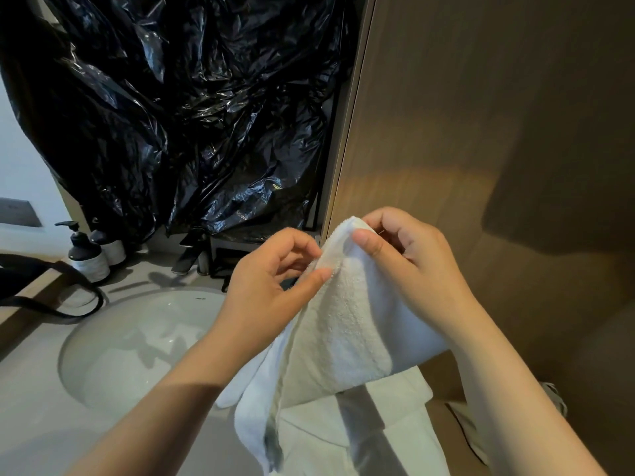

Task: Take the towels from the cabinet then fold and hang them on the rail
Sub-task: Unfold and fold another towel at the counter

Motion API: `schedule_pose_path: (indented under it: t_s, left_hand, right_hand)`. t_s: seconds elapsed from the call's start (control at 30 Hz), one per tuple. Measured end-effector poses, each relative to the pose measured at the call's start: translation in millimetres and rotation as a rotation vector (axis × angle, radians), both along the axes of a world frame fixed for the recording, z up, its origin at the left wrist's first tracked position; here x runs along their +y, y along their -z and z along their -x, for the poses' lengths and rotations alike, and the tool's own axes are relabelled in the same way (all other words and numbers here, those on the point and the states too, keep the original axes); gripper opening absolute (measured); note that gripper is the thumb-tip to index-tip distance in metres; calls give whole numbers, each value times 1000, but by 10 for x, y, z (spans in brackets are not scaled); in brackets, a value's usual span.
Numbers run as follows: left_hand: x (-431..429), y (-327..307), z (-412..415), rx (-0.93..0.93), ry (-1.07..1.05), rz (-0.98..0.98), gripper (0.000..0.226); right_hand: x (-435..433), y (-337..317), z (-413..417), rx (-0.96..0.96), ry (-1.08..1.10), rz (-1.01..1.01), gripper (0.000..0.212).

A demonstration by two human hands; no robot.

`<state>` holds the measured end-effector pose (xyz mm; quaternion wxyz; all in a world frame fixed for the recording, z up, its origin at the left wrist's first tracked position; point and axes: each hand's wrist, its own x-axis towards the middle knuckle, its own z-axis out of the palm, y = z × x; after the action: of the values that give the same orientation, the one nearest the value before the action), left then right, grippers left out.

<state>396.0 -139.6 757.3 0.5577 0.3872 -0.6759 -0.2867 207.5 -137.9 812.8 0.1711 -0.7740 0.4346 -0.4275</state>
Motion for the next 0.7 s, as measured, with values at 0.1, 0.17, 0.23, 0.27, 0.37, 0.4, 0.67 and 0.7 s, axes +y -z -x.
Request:
schedule_pose_path:
  t_s: [0.1, 0.17, 0.23, 0.27, 0.37, 0.4, 0.67, 0.7]
  left_hand:
    - [4, 129, -37, -47, 40, -65, 12]
    - [-4, 230, -75, -117, 43, -74, 6]
    - [-23, 347, -111, -216, 54, -88, 13]
    - [-42, 417, -124, -277, 63, -103, 21]
    - [-92, 612, -165, -396, 83, -168, 21]
    - [-114, 671, -185, -408, 78, -180, 17]
    - [-274, 909, -505, -405, -23, -246, 5]
    - [-296, 923, -554, -391, -38, -252, 5]
  right_hand:
    - [18, -10, 27, -32, 11, 13, 17]
    - [35, -31, 43, -47, 18, 21, 19]
    - [50, -53, 63, -60, 23, 29, 21]
    - [56, -63, 73, -68, 22, 33, 21]
    - [65, -89, 123, -78, 25, 45, 20]
    - [62, -96, 148, -84, 32, 47, 20]
    - [64, -61, 442, -150, 167, 65, 18]
    - [65, -45, 472, -167, 178, 63, 17]
